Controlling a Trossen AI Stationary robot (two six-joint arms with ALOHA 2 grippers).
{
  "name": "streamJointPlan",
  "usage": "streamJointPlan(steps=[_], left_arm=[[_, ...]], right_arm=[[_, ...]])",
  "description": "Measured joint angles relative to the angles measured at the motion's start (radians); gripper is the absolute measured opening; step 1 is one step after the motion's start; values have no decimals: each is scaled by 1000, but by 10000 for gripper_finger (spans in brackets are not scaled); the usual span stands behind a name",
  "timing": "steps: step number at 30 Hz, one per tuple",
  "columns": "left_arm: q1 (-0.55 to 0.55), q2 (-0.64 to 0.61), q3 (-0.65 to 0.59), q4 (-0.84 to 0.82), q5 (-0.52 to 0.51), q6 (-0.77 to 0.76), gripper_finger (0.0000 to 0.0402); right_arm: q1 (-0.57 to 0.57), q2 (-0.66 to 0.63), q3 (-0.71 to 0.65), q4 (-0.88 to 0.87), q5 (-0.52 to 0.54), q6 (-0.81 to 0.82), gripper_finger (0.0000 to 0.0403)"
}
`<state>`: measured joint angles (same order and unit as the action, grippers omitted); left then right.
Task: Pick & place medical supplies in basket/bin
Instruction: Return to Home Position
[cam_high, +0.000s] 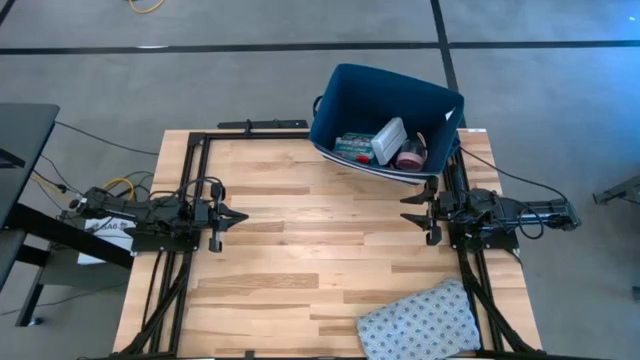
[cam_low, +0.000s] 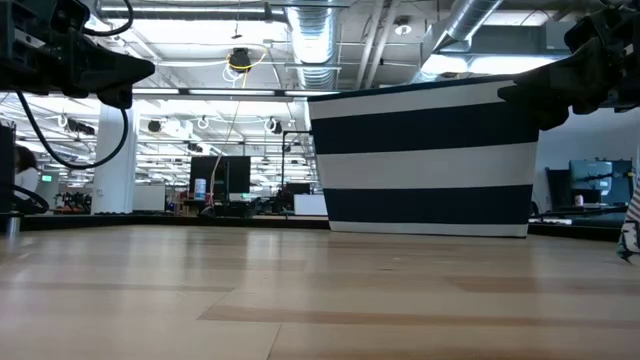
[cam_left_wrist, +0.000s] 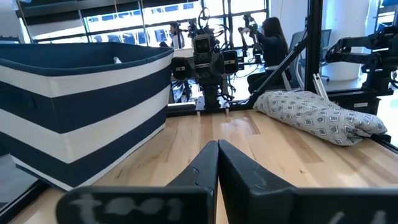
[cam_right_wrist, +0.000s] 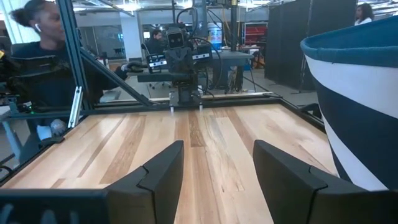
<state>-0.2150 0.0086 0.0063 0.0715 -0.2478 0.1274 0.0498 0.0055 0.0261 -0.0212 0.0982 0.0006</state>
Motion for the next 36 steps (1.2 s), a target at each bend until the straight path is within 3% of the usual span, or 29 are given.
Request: streamJointPlan(steps=[36], left_arm=[[0, 0, 0, 0, -1, 3, 0]], right_arm=[[0, 0, 0, 0, -1, 0, 188]])
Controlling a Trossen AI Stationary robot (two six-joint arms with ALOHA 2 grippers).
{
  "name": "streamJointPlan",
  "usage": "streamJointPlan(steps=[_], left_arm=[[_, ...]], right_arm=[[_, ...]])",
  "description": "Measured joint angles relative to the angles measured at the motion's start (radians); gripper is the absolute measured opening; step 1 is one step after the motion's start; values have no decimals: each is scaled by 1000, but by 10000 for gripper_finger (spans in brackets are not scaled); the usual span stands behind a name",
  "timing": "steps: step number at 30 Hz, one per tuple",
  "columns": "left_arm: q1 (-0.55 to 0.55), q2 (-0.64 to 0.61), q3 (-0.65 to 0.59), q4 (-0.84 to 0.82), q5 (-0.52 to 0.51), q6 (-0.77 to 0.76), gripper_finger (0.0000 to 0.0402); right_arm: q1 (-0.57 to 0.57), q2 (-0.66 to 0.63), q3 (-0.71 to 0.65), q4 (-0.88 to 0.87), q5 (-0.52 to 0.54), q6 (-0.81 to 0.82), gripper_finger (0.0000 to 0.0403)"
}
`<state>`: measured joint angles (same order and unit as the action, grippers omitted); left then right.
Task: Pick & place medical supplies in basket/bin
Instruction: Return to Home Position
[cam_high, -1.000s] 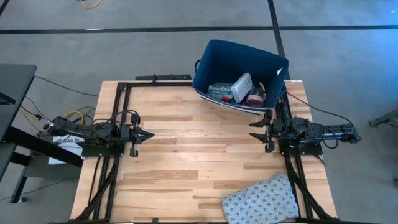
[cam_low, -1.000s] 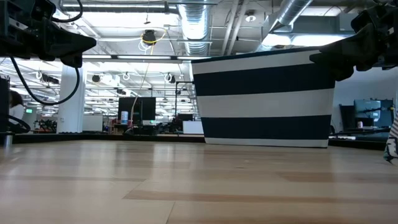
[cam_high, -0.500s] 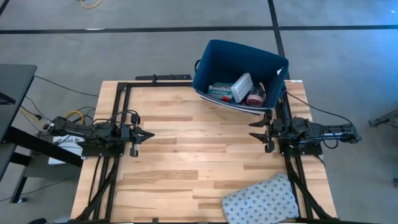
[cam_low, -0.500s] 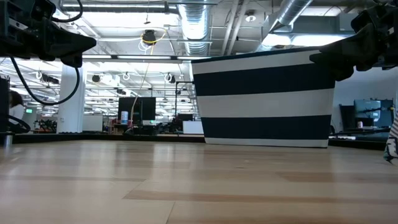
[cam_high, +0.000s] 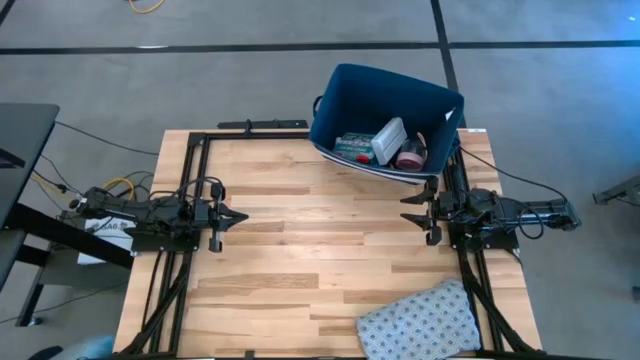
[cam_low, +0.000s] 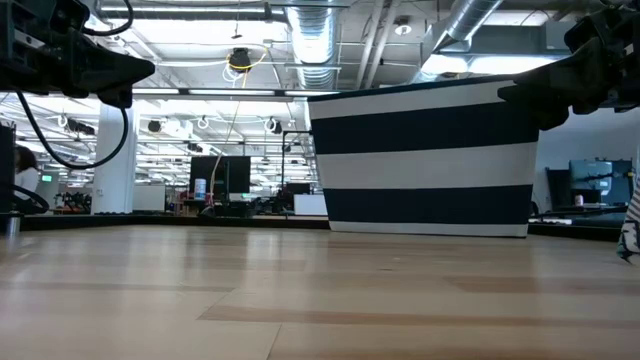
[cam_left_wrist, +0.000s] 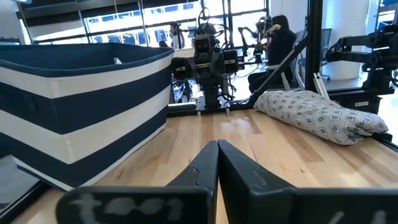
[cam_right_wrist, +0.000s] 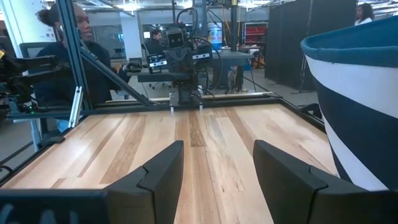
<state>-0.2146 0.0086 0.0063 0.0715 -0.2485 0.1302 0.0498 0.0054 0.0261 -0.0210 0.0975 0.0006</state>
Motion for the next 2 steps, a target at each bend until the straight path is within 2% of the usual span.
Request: streamJointPlan(steps=[2], left_arm=[[0, 0, 0, 0, 0, 5, 0]], right_arm=[[0, 0, 0, 0, 0, 0, 189]])
